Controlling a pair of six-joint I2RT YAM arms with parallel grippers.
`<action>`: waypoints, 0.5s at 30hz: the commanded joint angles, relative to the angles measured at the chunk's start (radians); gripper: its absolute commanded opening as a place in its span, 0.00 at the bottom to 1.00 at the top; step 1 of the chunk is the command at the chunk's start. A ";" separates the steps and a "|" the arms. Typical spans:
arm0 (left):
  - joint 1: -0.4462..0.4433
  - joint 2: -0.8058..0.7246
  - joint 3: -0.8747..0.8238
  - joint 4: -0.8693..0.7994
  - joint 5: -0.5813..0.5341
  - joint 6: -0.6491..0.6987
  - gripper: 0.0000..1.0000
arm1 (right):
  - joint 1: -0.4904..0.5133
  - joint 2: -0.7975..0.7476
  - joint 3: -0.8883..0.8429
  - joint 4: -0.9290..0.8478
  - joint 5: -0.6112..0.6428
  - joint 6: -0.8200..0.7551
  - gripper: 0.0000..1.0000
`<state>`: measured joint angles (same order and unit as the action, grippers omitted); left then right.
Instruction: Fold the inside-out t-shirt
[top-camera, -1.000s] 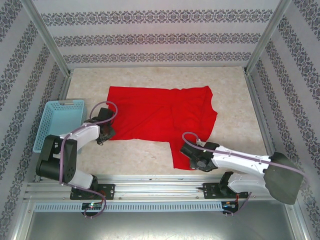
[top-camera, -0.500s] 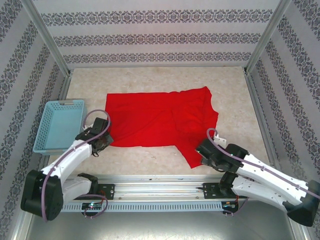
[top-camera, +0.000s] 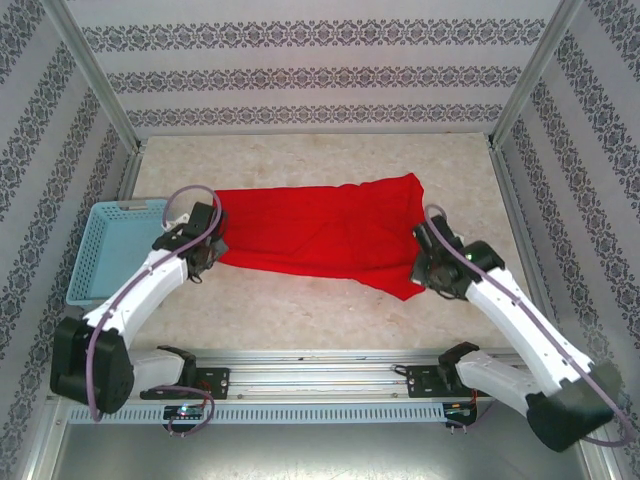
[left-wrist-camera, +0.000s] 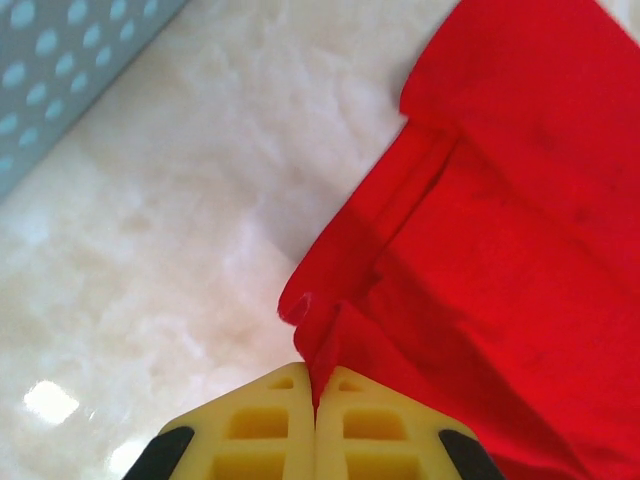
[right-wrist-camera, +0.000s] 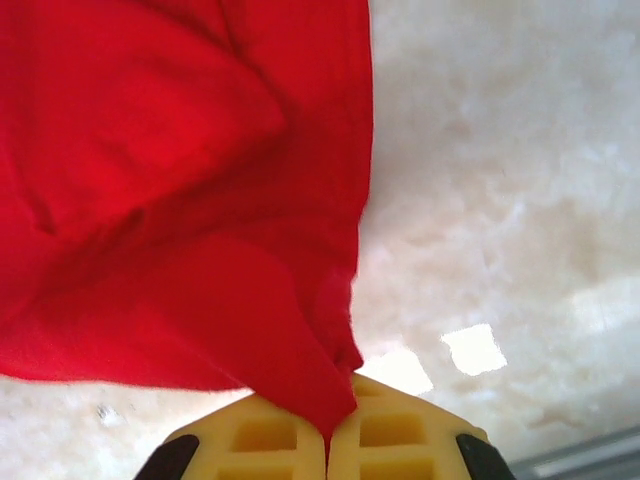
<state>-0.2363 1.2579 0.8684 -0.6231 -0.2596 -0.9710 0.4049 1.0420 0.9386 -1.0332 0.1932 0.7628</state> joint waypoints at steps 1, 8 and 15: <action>0.035 0.107 0.079 -0.010 -0.049 -0.008 0.00 | -0.067 0.108 0.112 0.083 -0.058 -0.186 0.01; 0.065 0.289 0.202 0.028 -0.050 -0.035 0.00 | -0.134 0.384 0.340 0.152 -0.045 -0.269 0.02; 0.097 0.406 0.293 0.025 -0.053 -0.037 0.00 | -0.169 0.648 0.575 0.127 -0.041 -0.312 0.04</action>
<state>-0.1635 1.6360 1.1259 -0.6037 -0.2749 -0.9821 0.2459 1.6390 1.4425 -0.8959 0.1440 0.4923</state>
